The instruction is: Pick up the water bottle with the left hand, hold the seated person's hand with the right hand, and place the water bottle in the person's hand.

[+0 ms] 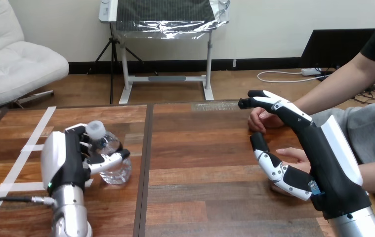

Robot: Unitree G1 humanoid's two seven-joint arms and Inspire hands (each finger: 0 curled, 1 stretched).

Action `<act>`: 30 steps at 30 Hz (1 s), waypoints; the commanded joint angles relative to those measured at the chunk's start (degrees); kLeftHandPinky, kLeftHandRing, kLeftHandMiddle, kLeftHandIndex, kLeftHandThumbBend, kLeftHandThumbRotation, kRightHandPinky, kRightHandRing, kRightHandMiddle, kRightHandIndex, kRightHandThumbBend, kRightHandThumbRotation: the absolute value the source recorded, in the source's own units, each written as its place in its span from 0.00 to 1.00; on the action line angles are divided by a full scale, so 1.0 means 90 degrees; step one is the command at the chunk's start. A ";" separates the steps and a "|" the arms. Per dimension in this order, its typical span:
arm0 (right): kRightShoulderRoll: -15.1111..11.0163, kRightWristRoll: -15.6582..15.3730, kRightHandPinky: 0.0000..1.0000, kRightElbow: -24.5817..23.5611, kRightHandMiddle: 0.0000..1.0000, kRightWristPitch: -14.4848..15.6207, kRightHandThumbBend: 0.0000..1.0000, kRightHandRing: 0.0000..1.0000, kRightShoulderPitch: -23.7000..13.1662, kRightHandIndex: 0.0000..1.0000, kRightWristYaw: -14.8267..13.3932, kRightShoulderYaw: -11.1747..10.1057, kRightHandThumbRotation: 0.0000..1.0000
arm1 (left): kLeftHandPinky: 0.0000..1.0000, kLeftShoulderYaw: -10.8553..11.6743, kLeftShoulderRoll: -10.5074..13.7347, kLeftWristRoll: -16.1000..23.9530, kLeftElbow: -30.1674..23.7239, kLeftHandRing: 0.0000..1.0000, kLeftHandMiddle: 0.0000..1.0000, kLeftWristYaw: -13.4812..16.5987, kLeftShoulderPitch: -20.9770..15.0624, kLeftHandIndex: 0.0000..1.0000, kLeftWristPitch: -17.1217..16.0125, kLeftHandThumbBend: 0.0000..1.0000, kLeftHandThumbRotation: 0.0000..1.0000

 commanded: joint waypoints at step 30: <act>-0.1081 -0.0427 0.77 -0.0699 0.93 0.1450 0.50 0.90 -0.0542 0.89 0.0867 -0.0639 0.00 | 0.40 0.0099 -0.0293 -0.0116 -0.4728 0.39 0.43 -0.0971 0.0994 0.48 -0.0491 0.63 0.00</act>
